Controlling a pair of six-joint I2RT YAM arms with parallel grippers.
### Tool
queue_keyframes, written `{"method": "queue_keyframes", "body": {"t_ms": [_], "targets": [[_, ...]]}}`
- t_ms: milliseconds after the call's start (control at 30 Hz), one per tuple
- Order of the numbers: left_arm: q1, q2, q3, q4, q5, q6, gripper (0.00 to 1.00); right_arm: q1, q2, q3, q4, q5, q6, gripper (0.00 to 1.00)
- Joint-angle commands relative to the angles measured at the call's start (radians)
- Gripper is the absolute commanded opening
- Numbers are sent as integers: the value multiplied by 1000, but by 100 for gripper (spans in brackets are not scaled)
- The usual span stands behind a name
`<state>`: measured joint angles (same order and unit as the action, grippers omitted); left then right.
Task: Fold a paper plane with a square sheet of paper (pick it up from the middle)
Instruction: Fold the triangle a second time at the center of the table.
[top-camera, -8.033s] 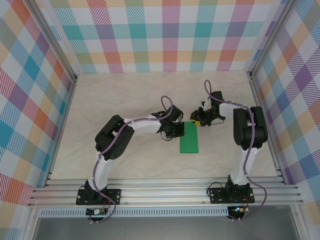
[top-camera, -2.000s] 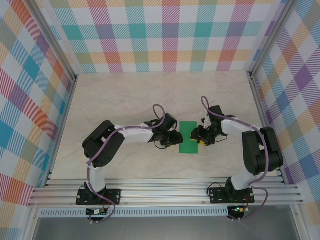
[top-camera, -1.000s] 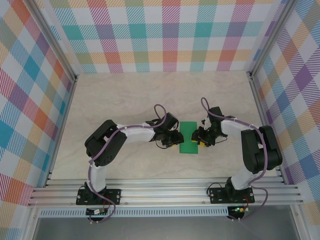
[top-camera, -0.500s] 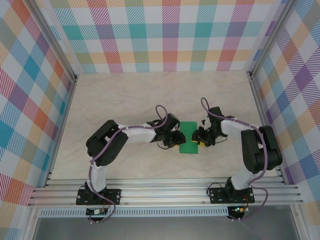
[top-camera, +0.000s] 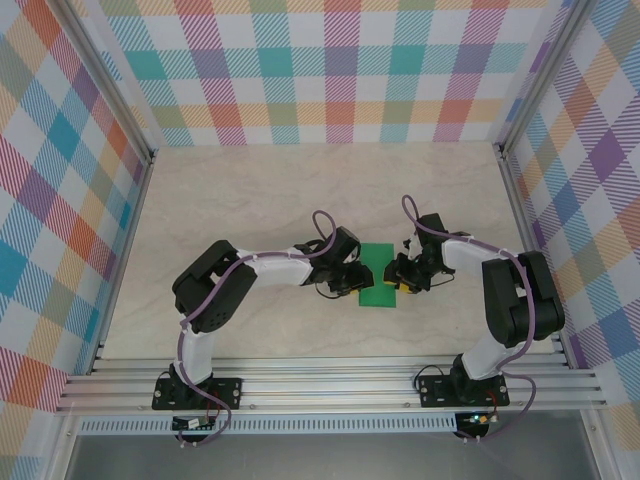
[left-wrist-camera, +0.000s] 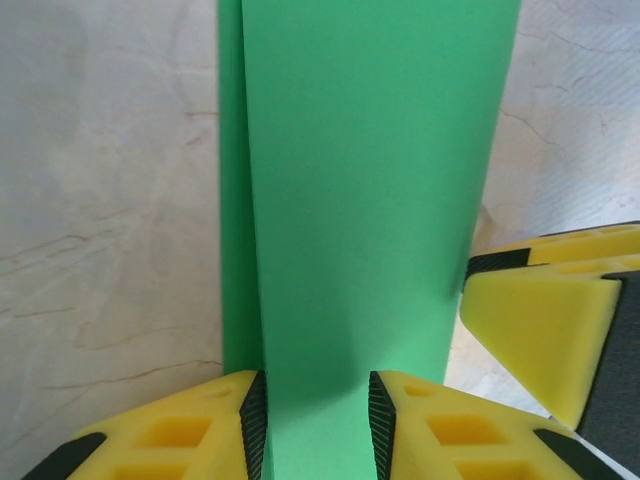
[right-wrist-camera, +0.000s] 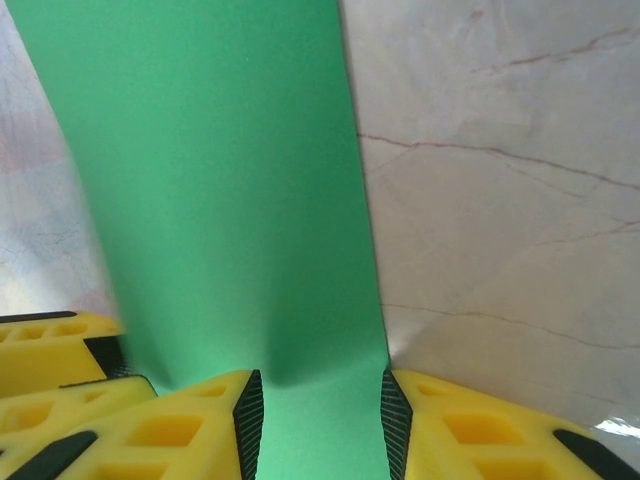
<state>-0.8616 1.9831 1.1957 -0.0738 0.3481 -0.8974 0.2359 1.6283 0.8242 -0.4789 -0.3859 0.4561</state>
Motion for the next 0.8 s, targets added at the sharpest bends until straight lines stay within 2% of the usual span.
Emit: {"method": "queue_keyframes", "body": {"t_ms": [0,233,433,567,767], "targets": [[-20,-6,-3,10,19,-5,34,-1,-2,-9,1,-6,4,39],[-19,-16,-10,10,8,-5,34,0,-5,-5,-4,-5,3,39],[-20,-15,-1,27,3,-8,28,0,-18,-2,-10,-6,-2,40],[-15,-10,14,34,-5,-12,24,0,-54,-3,-16,0,-13,42],[9,-10,30,29,-10,-15,24,-1,-135,-15,-56,54,-33,46]]}}
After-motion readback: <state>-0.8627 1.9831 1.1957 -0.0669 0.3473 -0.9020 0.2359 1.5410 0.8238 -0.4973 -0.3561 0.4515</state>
